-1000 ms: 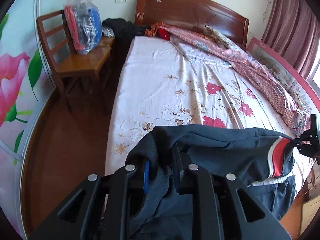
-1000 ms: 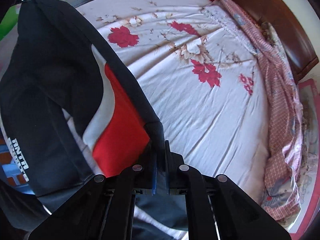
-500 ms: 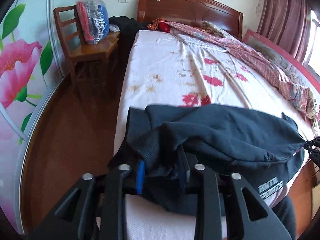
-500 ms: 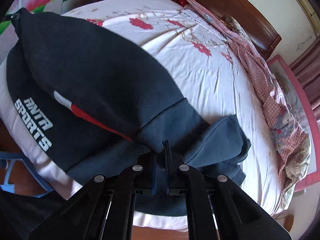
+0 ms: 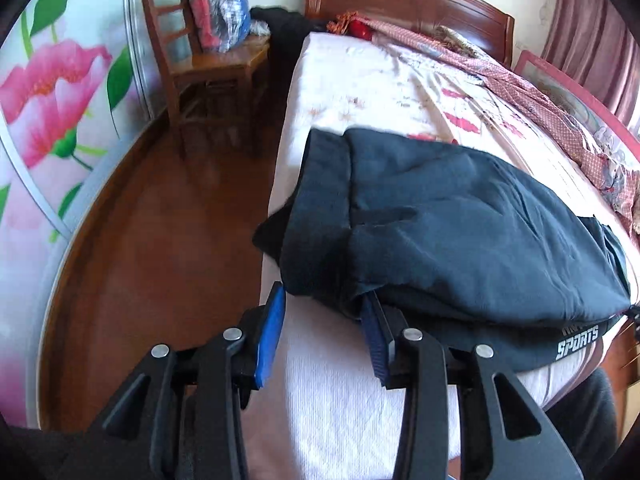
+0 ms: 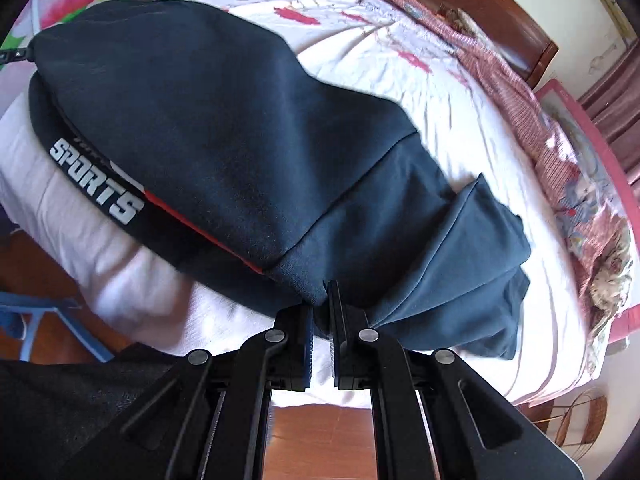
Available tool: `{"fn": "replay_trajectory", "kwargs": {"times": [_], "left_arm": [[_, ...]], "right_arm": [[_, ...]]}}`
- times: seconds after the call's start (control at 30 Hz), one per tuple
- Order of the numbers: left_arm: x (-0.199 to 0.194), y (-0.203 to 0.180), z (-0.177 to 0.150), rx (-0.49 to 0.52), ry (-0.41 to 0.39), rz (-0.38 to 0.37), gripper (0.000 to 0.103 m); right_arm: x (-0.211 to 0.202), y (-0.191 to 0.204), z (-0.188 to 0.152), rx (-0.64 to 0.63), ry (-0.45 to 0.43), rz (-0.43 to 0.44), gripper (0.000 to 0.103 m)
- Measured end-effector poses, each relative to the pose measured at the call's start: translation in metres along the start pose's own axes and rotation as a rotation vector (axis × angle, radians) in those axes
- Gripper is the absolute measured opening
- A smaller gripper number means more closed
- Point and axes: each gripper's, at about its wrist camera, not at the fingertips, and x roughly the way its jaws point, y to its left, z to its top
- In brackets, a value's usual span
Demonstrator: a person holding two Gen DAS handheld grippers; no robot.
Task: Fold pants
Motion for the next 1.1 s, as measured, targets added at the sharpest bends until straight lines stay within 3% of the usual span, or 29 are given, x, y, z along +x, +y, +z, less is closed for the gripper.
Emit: {"fn": "replay_trajectory", "kwargs": {"times": [0.17, 0.27, 0.3, 0.33, 0.4, 0.43, 0.47, 0.53, 0.57, 0.63, 0.7, 0.77, 0.9, 1.03, 1.07, 1.1], "left_arm": [[0.002, -0.005, -0.014, 0.06, 0.042, 0.051, 0.038], [-0.001, -0.001, -0.025, 0.084, 0.102, 0.129, 0.037], [-0.005, 0.001, -0.025, 0.09, 0.111, 0.14, 0.037], [-0.013, 0.0, -0.025, 0.11, 0.099, 0.161, 0.038], [-0.03, -0.008, -0.02, 0.182, 0.064, 0.228, 0.057], [-0.04, -0.014, -0.013, 0.203, 0.037, 0.234, 0.061], [-0.052, -0.024, -0.004, 0.216, -0.003, 0.227, 0.063], [-0.064, -0.041, 0.013, 0.23, -0.051, 0.196, 0.073], [-0.067, -0.053, 0.022, 0.235, -0.064, 0.188, 0.086], [-0.072, -0.087, 0.039, 0.245, -0.099, 0.143, 0.089], [-0.073, -0.111, 0.047, 0.249, -0.103, 0.089, 0.095], [-0.071, -0.14, 0.053, 0.245, -0.11, 0.006, 0.095], [-0.062, -0.188, 0.054, 0.266, -0.063, -0.131, 0.095], [-0.057, -0.219, 0.05, 0.326, -0.029, -0.184, 0.095], [-0.057, -0.223, 0.049, 0.341, -0.03, -0.187, 0.095], [-0.057, -0.227, 0.047, 0.352, -0.026, -0.187, 0.095]], "right_arm": [[0.015, 0.009, -0.008, 0.01, 0.022, -0.025, 0.009], [0.014, 0.013, -0.008, 0.018, 0.064, -0.022, 0.028], [0.005, 0.011, -0.006, 0.052, 0.055, 0.013, 0.046], [-0.005, 0.006, -0.003, 0.088, 0.041, 0.036, 0.049], [-0.029, -0.003, 0.002, 0.146, -0.006, 0.017, 0.049], [-0.039, -0.011, 0.006, 0.183, -0.025, 0.012, 0.049], [-0.048, -0.025, 0.013, 0.237, -0.047, -0.021, 0.049], [-0.053, -0.049, 0.027, 0.309, -0.075, -0.124, 0.063], [-0.049, -0.063, 0.035, 0.358, -0.088, -0.191, 0.066], [-0.028, -0.083, 0.054, 0.425, -0.066, -0.346, 0.067], [-0.004, -0.094, 0.069, 0.488, -0.058, -0.426, 0.067], [0.03, -0.1, 0.092, 0.495, 0.015, -0.529, 0.067], [0.092, -0.111, 0.126, 0.492, 0.14, -0.587, 0.067], [0.134, -0.128, 0.129, 0.525, 0.282, -0.57, 0.066], [0.138, -0.137, 0.123, 0.557, 0.289, -0.548, 0.062], [0.139, -0.145, 0.119, 0.582, 0.293, -0.534, 0.046]]}}
